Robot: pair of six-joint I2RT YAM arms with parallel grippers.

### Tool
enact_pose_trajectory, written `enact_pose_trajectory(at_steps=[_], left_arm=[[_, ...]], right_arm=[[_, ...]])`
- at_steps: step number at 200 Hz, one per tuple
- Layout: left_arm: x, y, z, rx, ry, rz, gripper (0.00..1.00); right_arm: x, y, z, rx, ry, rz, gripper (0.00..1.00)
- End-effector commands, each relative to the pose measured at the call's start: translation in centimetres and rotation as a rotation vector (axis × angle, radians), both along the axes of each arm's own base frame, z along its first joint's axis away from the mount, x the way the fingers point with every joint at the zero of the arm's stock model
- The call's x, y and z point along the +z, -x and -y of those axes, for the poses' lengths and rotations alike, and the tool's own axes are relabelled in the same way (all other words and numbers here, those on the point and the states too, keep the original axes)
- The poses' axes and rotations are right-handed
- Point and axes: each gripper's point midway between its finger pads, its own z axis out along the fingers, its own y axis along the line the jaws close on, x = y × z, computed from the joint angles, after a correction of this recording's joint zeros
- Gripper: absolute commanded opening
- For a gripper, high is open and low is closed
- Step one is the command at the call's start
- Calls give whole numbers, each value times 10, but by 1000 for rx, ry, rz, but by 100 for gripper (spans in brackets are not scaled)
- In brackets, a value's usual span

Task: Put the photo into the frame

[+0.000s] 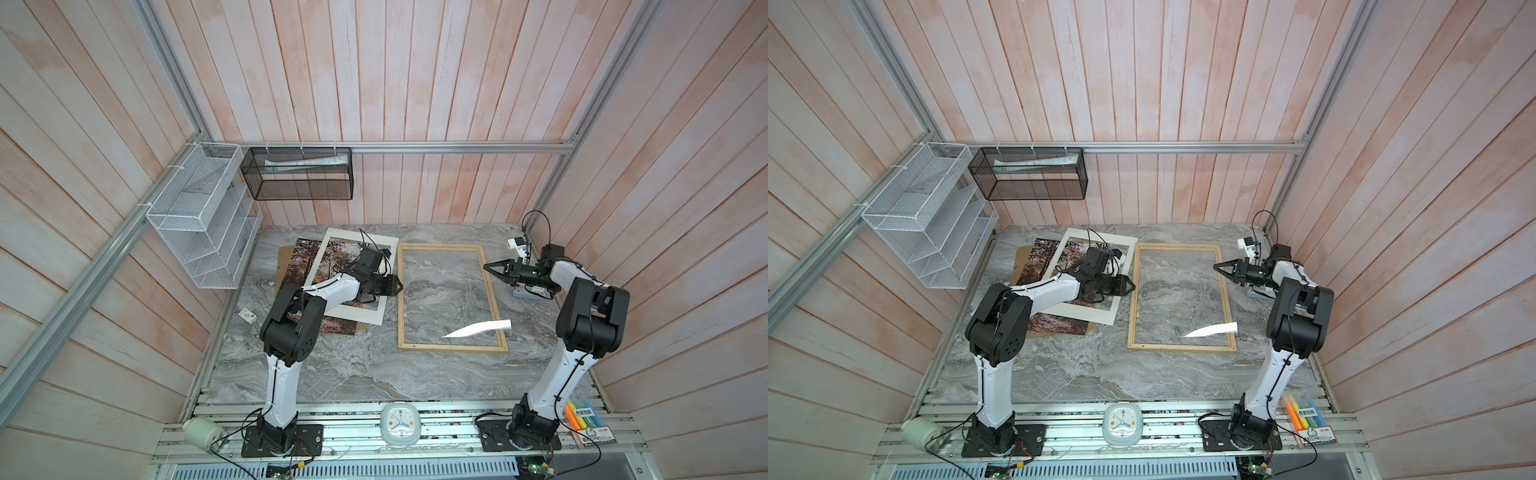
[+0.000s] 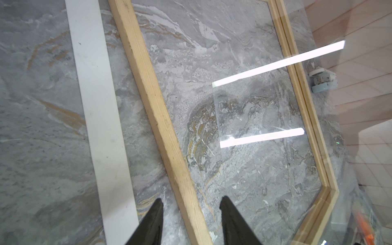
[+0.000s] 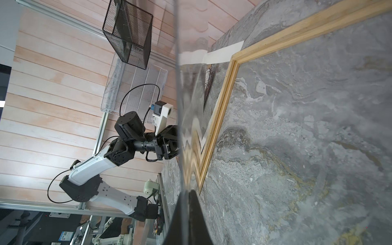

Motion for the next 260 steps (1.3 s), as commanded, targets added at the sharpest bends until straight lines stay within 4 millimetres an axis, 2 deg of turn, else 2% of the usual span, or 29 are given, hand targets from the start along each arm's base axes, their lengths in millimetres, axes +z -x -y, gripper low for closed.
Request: enact_pose_trajectory(at_steps=[1, 68, 160, 260], left_arm=[[7, 1, 2, 4, 16, 22, 47], [2, 4, 2, -4, 16, 17, 47], [0, 5, 2, 0, 21, 14, 47], [1, 6, 2, 1, 23, 14, 47]], right_arm=[[27, -2, 2, -16, -46, 38, 0], [29, 5, -1, -25, -63, 15, 0], [38, 1, -1, -30, -68, 21, 0], [42, 16, -9, -18, -81, 27, 0]])
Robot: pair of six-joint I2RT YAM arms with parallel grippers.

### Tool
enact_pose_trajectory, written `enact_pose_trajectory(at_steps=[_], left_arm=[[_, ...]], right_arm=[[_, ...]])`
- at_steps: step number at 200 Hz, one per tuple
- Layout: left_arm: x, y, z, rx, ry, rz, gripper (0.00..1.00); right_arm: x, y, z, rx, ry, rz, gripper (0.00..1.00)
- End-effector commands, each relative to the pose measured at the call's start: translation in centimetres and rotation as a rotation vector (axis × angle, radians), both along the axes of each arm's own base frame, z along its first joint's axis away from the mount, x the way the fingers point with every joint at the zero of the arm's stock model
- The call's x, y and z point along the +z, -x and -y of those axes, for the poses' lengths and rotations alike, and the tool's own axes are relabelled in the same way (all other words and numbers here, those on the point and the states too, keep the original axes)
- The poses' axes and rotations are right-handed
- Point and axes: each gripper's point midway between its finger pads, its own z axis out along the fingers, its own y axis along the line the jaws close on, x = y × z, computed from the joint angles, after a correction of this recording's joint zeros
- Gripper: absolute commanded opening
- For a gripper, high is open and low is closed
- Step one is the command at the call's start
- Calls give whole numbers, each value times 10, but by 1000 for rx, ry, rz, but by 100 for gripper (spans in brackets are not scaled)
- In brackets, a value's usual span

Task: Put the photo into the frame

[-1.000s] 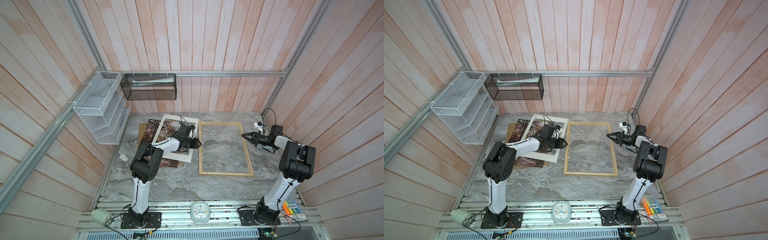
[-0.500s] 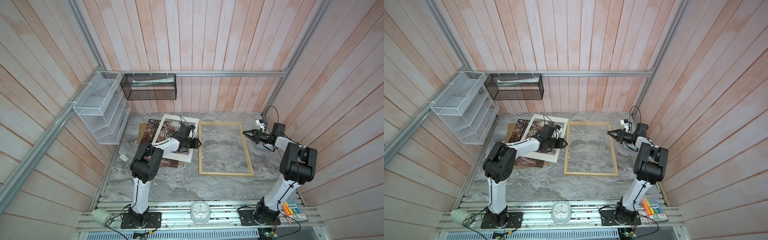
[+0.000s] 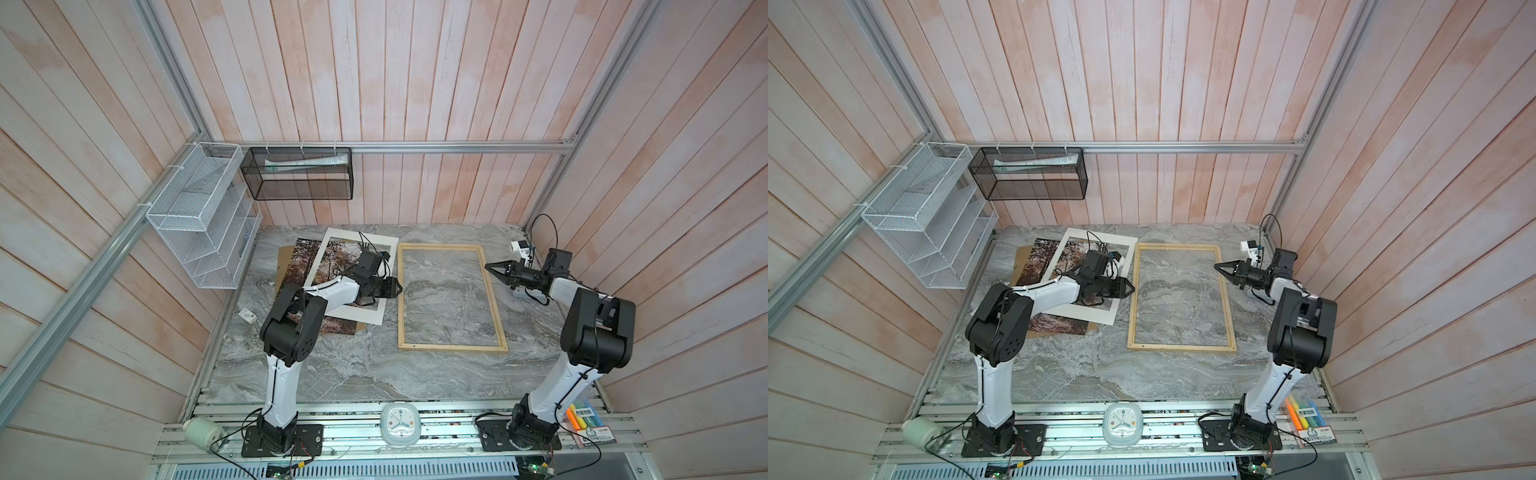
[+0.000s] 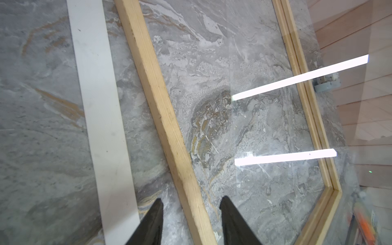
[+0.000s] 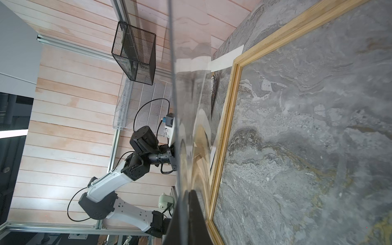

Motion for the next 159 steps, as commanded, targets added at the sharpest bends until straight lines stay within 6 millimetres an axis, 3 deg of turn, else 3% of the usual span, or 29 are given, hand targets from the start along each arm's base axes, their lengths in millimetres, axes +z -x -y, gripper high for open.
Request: enact_pose_trajectory(at_steps=[1, 106, 159], left_arm=[[9, 3, 3, -7, 17, 19, 47], [8, 4, 2, -7, 15, 22, 47], [20, 1, -2, 12, 8, 57, 46]], right_arm=[[22, 10, -8, 46, -17, 69, 0], [15, 16, -16, 57, -17, 51, 0], [26, 15, -15, 46, -7, 67, 0]])
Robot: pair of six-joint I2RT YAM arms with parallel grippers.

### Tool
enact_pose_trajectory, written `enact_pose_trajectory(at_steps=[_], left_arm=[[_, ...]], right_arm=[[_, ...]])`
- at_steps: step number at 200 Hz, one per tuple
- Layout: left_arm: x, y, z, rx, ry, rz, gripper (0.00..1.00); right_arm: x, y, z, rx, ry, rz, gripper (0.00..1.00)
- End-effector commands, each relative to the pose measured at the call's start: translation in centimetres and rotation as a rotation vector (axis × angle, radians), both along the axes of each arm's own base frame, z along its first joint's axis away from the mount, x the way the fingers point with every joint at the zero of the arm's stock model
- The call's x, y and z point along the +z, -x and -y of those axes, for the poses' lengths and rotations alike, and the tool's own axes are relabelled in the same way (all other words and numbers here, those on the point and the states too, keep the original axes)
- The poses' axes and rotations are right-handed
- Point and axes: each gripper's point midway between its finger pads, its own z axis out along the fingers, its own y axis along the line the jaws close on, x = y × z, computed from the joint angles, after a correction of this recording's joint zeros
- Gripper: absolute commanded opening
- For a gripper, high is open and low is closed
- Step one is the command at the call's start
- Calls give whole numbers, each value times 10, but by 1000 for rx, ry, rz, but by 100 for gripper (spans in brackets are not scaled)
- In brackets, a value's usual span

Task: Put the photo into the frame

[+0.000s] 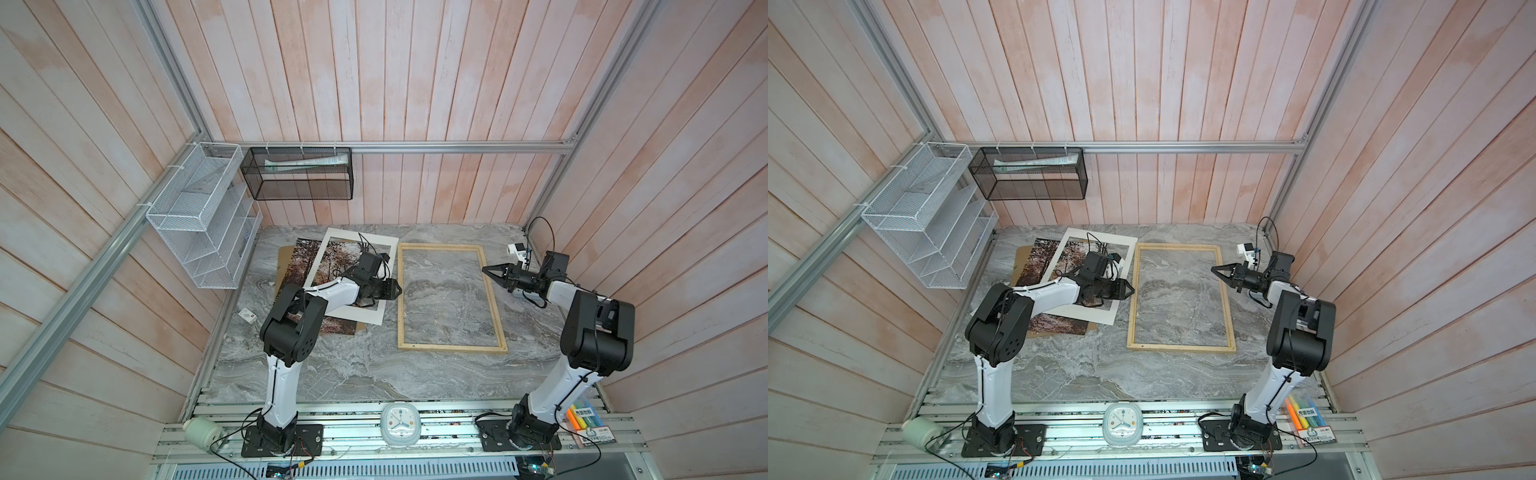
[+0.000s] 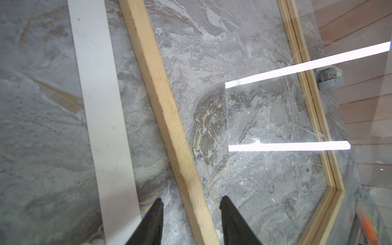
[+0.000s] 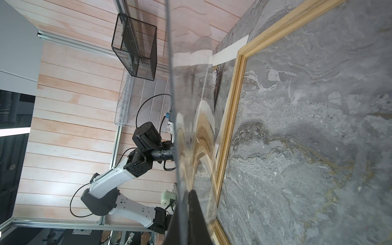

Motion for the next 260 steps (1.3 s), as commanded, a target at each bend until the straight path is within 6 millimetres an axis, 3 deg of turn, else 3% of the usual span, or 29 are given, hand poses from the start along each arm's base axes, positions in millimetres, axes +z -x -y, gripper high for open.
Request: enact_pose_trajectory(at_steps=[1, 49, 260], left_arm=[[24, -3, 0, 9, 13, 66, 46], [28, -5, -4, 16, 4, 80, 46], [25, -4, -5, 9, -1, 71, 46]], right_arm=[[27, 5, -6, 31, 0, 76, 0], [35, 8, -7, 28, 7, 90, 0], [-2, 18, -12, 21, 21, 21, 0]])
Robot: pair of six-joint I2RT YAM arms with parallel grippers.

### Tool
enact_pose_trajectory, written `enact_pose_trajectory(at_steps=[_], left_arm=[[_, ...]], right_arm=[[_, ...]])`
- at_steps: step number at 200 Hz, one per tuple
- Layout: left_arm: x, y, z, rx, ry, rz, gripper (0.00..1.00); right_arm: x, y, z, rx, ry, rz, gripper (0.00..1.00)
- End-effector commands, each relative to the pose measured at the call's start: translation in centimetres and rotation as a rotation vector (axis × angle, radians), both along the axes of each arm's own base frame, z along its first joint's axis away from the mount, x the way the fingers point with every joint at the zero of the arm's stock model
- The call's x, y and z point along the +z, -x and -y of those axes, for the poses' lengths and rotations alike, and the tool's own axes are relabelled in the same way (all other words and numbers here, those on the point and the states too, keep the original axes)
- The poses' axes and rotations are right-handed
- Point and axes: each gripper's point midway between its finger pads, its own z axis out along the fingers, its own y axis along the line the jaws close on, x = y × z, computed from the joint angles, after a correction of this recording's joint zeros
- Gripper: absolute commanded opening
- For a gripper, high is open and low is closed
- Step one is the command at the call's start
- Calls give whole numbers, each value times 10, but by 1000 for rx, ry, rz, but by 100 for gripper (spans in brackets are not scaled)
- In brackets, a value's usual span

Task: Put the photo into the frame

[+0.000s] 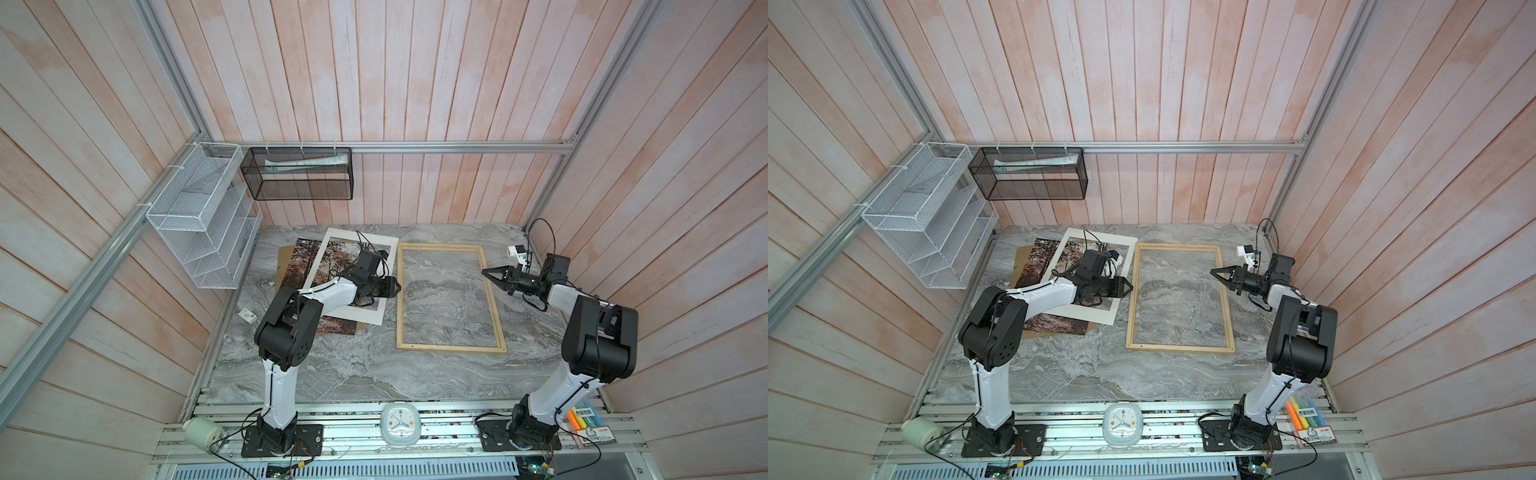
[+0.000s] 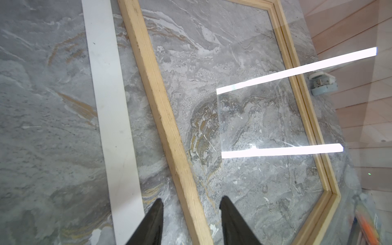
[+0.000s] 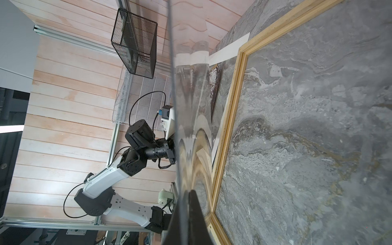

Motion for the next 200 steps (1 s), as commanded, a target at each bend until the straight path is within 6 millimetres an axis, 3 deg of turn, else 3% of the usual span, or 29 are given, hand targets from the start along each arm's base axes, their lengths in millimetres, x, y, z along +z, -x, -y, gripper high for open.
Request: enact_pose_trajectory(at_steps=[1, 70, 148, 200], left_arm=[[8, -2, -1, -6, -1, 29, 46], [8, -7, 2, -12, -6, 26, 46], [-16, 0, 1, -14, -24, -25, 46], [-21, 2, 4, -23, -21, -37, 46]], right_arm=[[-1, 6, -8, 30, 0, 9, 0], [-23, 3, -7, 19, 34, -40, 0], [-27, -3, -8, 30, 36, -38, 0], [-30, -9, -12, 48, 33, -40, 0]])
